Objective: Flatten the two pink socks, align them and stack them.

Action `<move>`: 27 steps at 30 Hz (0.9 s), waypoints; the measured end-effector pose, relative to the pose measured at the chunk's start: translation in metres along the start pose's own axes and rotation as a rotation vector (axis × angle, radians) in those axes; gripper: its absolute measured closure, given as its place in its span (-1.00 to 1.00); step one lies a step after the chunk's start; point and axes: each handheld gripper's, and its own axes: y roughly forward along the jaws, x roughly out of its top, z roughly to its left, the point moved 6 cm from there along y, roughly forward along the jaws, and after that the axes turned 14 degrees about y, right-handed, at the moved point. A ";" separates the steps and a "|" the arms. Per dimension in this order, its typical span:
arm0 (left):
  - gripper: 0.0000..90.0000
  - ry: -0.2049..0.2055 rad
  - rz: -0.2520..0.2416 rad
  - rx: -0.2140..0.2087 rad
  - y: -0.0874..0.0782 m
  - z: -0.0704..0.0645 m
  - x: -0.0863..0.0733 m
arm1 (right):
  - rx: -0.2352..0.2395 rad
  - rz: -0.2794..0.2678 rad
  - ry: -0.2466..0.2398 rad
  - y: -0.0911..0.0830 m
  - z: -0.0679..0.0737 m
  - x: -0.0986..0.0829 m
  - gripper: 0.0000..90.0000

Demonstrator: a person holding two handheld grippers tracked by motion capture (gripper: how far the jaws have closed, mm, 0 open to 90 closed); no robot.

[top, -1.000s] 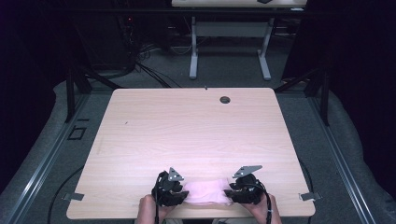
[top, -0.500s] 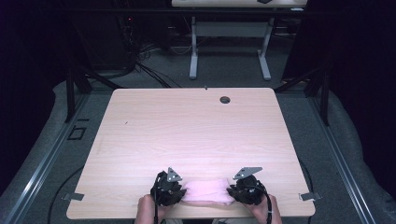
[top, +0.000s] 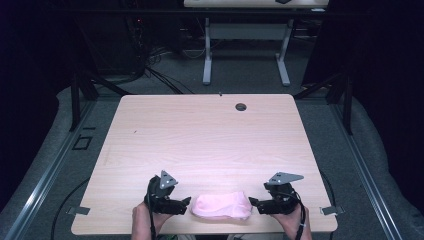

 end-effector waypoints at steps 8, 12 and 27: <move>-0.97 -0.068 0.007 0.089 -0.014 0.041 -0.020 | -0.072 -0.077 0.056 -0.021 -0.033 0.006 -0.85; -1.00 -0.117 0.009 0.135 -0.015 0.061 -0.035 | -0.129 -0.093 0.089 -0.023 -0.053 0.003 -0.95; -1.00 -0.238 0.042 0.199 0.017 0.100 -0.091 | -0.257 -0.070 0.187 0.001 -0.125 -0.020 -1.00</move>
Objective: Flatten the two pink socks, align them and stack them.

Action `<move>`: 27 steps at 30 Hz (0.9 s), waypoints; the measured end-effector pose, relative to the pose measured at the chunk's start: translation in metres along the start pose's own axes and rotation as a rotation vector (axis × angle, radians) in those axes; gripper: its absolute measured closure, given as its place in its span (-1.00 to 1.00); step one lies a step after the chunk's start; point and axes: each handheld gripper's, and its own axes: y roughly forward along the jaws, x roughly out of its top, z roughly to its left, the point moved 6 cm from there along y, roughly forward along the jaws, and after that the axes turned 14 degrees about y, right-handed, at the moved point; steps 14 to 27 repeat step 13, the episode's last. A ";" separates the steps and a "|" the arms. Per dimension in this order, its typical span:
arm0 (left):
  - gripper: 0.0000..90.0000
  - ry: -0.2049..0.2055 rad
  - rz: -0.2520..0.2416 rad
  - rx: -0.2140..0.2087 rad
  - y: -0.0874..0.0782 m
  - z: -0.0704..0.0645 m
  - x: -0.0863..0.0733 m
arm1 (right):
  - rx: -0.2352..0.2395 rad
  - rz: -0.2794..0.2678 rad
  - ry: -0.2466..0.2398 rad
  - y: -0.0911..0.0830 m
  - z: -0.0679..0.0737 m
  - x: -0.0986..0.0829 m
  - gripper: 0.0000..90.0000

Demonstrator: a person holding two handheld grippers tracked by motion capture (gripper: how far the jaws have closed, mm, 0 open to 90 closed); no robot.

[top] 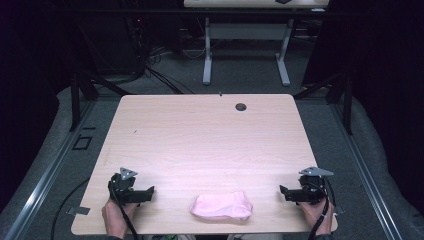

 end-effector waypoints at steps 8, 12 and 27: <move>-1.00 0.002 -0.050 0.024 0.004 0.004 -0.001 | -0.030 -0.045 -0.017 0.007 -0.006 0.001 -1.00; -1.00 0.004 -0.048 0.024 0.004 0.005 -0.001 | -0.029 -0.046 -0.018 0.007 -0.006 0.001 -1.00; -1.00 0.004 -0.048 0.023 0.004 0.005 -0.001 | -0.029 -0.046 -0.019 0.007 -0.006 0.001 -1.00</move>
